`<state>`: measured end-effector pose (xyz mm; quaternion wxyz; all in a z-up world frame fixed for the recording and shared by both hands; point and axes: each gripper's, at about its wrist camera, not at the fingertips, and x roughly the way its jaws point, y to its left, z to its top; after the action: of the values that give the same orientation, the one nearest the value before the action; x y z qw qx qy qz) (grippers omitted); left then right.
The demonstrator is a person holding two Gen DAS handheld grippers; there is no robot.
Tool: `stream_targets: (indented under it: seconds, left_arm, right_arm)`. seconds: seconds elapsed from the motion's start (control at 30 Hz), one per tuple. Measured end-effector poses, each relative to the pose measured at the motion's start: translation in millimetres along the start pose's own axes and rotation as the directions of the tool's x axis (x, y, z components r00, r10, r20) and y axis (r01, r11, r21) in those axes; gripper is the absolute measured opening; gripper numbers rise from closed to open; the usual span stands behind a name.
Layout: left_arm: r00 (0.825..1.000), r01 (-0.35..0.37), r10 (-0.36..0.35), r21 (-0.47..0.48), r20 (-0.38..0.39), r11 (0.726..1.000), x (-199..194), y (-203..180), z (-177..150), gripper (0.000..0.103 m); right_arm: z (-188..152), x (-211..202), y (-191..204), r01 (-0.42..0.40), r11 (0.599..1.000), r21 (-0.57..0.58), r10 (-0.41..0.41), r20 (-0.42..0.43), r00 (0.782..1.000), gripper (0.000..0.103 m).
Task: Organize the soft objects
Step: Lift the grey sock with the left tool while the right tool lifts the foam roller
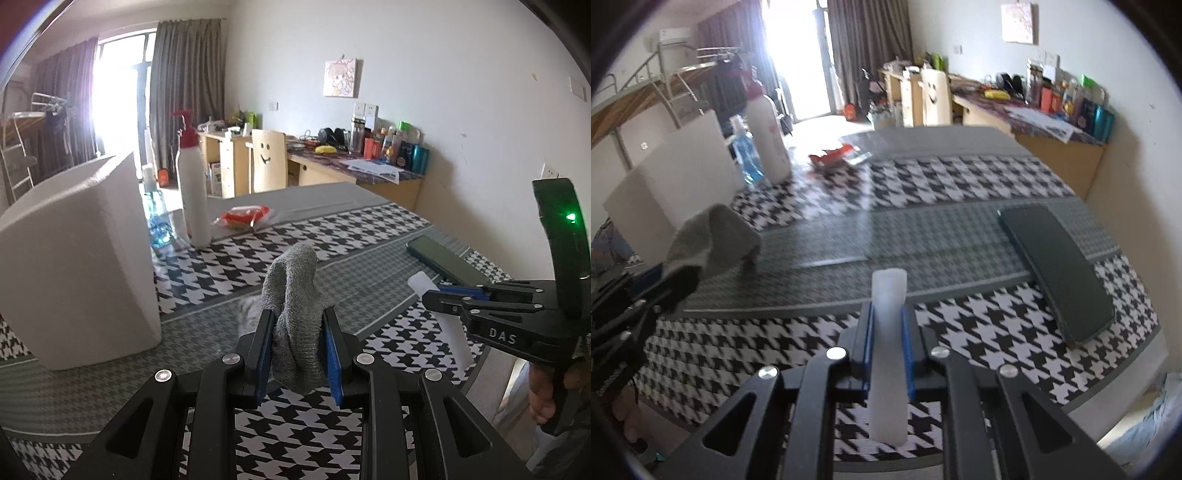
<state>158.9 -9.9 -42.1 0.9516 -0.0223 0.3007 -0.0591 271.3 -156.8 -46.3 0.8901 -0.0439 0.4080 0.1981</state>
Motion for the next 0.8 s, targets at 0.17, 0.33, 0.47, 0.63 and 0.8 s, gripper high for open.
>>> stream_targets:
  seconds: [0.17,0.33,0.47,0.63,0.8]
  left_arm:
    - [1.000,-0.015,0.015,-0.008,0.023,1.000,-8.4,4.7,7.1,0.027]
    - [0.998,-0.033,0.033,-0.007,0.045,0.999,-16.5,8.2,11.5,0.027]
    - [0.997,-0.043,0.043,-0.002,0.061,0.999,-21.9,8.8,16.0,0.027]
    - [0.996,-0.050,0.050,-0.002,0.077,0.999,-28.1,11.0,19.2,0.027]
    - [0.995,-0.053,0.053,0.000,0.090,0.999,-31.7,12.6,23.7,0.027]
  right_arm:
    - [7.6,-16.9,11.4,-0.043,0.999,-0.016,0.044,0.060,0.997,0.018]
    - [12.0,-25.9,19.7,-0.067,0.997,-0.038,0.071,0.103,0.992,0.018]
    - [15.4,-30.2,21.6,-0.084,0.995,-0.051,0.089,0.126,0.988,0.018]
    - [17.8,-34.0,23.3,-0.091,0.994,-0.065,0.099,0.145,0.984,0.018]
    - [21.1,-39.6,27.0,-0.100,0.992,-0.079,0.112,0.165,0.980,0.018]
